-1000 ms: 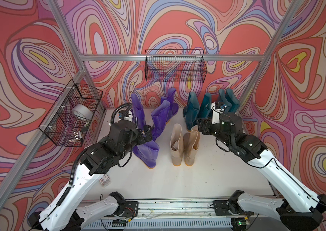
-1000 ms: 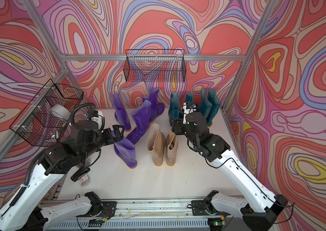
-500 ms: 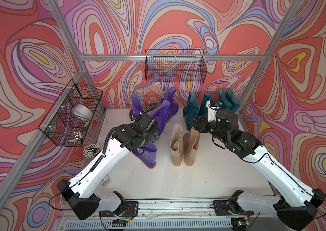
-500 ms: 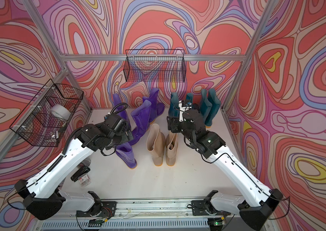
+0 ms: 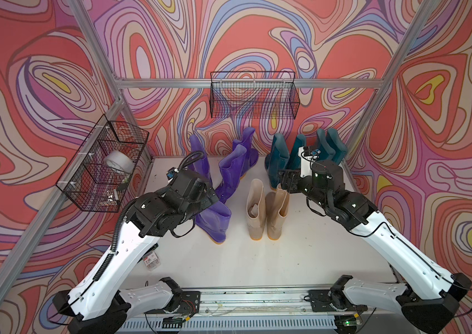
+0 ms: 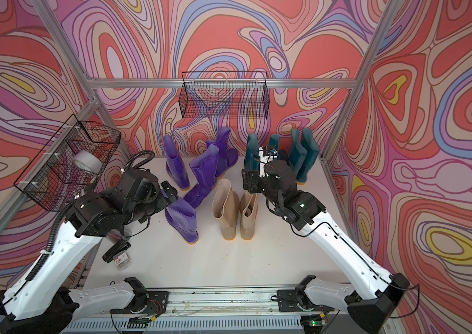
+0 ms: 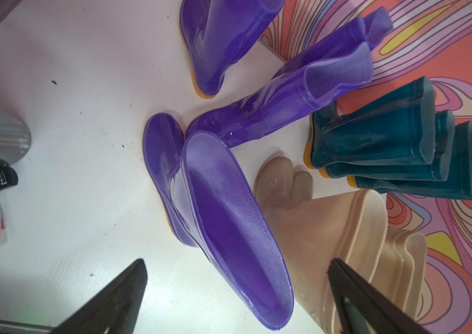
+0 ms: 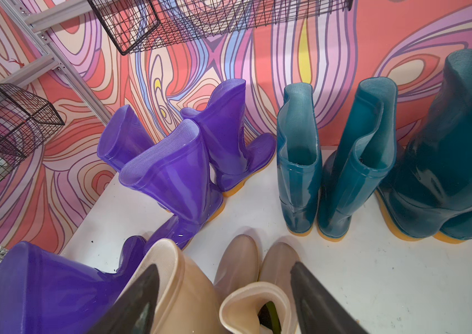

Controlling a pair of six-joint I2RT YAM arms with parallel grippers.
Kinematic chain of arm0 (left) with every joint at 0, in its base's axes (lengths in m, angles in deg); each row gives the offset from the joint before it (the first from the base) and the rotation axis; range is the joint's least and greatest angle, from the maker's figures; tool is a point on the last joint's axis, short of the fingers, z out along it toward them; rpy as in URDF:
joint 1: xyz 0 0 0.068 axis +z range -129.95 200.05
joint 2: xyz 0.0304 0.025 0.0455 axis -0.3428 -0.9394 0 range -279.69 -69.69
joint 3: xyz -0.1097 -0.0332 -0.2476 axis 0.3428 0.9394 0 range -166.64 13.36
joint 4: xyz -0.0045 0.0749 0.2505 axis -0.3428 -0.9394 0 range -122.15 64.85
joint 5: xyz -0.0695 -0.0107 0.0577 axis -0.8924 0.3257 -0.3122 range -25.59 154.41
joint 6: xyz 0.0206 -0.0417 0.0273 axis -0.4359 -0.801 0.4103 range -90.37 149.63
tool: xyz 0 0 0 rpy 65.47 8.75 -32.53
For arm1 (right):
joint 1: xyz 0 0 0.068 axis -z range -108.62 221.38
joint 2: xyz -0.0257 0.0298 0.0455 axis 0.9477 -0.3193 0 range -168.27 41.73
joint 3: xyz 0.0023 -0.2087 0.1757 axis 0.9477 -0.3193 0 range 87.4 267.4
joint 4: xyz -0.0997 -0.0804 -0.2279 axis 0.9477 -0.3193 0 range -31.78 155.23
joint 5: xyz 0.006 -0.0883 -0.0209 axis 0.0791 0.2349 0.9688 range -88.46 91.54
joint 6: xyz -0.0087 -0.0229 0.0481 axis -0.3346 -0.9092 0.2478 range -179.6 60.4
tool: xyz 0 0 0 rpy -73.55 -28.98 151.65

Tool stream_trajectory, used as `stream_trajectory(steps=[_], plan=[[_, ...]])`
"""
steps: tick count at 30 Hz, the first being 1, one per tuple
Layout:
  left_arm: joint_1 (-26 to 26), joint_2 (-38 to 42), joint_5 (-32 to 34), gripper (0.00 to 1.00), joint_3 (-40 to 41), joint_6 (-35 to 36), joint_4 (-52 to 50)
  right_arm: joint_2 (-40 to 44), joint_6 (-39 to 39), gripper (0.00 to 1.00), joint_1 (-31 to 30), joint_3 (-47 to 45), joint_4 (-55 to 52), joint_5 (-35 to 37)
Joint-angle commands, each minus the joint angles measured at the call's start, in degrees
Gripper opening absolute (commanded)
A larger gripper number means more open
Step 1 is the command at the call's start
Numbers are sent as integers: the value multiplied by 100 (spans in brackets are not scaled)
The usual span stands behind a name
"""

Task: Match and arrange rain boots in pairs
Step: Pick up the rain boot at the center of the board.

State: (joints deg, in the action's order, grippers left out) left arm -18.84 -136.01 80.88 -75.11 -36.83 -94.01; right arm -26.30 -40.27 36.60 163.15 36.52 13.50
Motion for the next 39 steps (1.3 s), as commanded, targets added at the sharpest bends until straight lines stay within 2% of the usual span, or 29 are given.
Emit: stream_trajectory(steps=[1, 4, 9, 18, 21, 27, 32, 34, 35, 36, 37, 38, 39], plan=[[15, -145, -380, 100, 336, -685, -317, 9, -61, 73, 12, -78, 127, 33], [9, -354, -322, 100, 361, -694, -285, 31, -61, 74, 12, -104, 116, 23], [18, -647, 132, 100, 312, -649, -115, 108, -43, 74, 19, -116, 54, 1], [7, -609, -69, 100, 225, -205, 752, 75, -5, 74, 24, -107, -7, -139], [15, -505, 163, 100, 376, -319, 701, 57, 1, 73, 18, -99, 41, -158], [14, -745, -96, 100, 680, -521, 589, -13, 13, 74, 19, -65, 54, -188], [71, -687, 155, 100, 1023, -491, 927, 18, 18, 73, 18, -25, -22, -214], [189, -634, 142, 91, 1148, -330, 1216, -19, 18, 73, 22, 68, -158, -249], [267, -605, 117, 81, 1193, -221, 1318, -60, 26, 72, 21, 166, -297, -333], [342, -580, 70, 68, 1221, -140, 1379, -99, 31, 71, 17, 235, -410, -424], [440, -533, -56, 49, 1263, 56, 1487, -134, 44, 71, 10, 297, -495, -536], [531, -465, -147, 25, 1338, 314, 1646, -147, 51, 70, 9, 325, -546, -599], [590, -392, -174, 13, 1393, 492, 1723, -176, 63, 70, 13, 363, -573, -632]])
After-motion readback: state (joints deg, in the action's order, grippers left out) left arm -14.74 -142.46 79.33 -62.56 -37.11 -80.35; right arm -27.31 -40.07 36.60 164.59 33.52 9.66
